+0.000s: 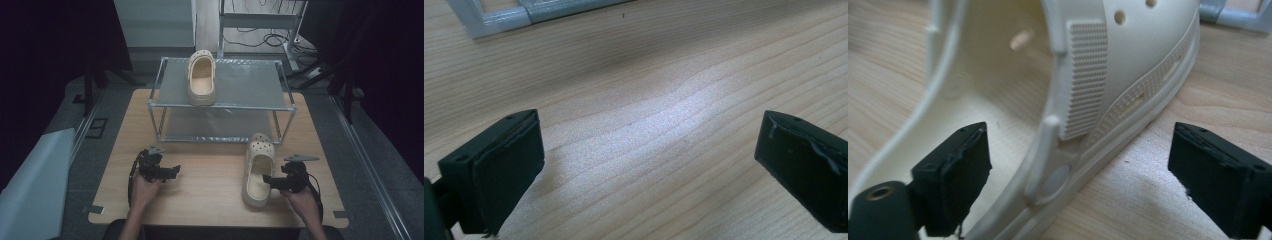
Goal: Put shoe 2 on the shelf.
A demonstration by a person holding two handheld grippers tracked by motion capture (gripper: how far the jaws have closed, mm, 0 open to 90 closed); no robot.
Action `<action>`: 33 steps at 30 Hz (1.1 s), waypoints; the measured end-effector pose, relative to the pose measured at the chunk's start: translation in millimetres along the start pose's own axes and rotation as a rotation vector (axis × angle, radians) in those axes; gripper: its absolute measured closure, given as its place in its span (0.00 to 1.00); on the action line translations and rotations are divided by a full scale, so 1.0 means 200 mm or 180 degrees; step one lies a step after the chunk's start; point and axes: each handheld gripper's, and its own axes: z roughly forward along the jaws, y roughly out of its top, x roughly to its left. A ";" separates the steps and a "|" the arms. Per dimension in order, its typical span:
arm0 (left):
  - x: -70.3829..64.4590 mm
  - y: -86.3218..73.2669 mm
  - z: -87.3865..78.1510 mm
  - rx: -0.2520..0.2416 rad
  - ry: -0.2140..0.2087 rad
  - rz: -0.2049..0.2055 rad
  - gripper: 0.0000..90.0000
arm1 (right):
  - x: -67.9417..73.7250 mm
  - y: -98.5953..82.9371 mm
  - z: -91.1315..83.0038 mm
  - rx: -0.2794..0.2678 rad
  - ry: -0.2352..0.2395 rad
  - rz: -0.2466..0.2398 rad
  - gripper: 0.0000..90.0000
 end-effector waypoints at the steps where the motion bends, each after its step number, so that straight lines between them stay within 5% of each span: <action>1: 0.00 0.00 0.00 0.0001 -0.0003 -0.0002 0.00 | 0.00 0.00 0.00 0.0014 -0.0031 0.0005 0.15; 6: 0.00 0.00 0.00 0.0019 -0.0020 -0.0015 0.00 | -0.06 -0.02 -0.04 0.0045 -0.0194 0.0046 0.17; 12: 0.00 0.00 0.00 0.0011 0.0021 0.0002 0.00 | -0.25 -0.07 -0.15 0.0074 -0.0457 0.0388 0.20; 14: 0.00 0.00 0.00 0.0009 0.0023 -0.0003 0.00 | -0.27 -0.08 -0.16 0.0076 -0.0422 0.0450 0.21; 24: 0.00 0.00 0.00 0.0010 0.0009 0.0005 0.00 | -0.25 -0.03 -0.14 0.0081 -0.0137 0.0607 0.33; 33: 0.00 0.00 0.01 0.0036 0.0007 0.0012 0.00 | -0.21 0.08 -0.04 0.0266 -0.0259 0.0561 0.71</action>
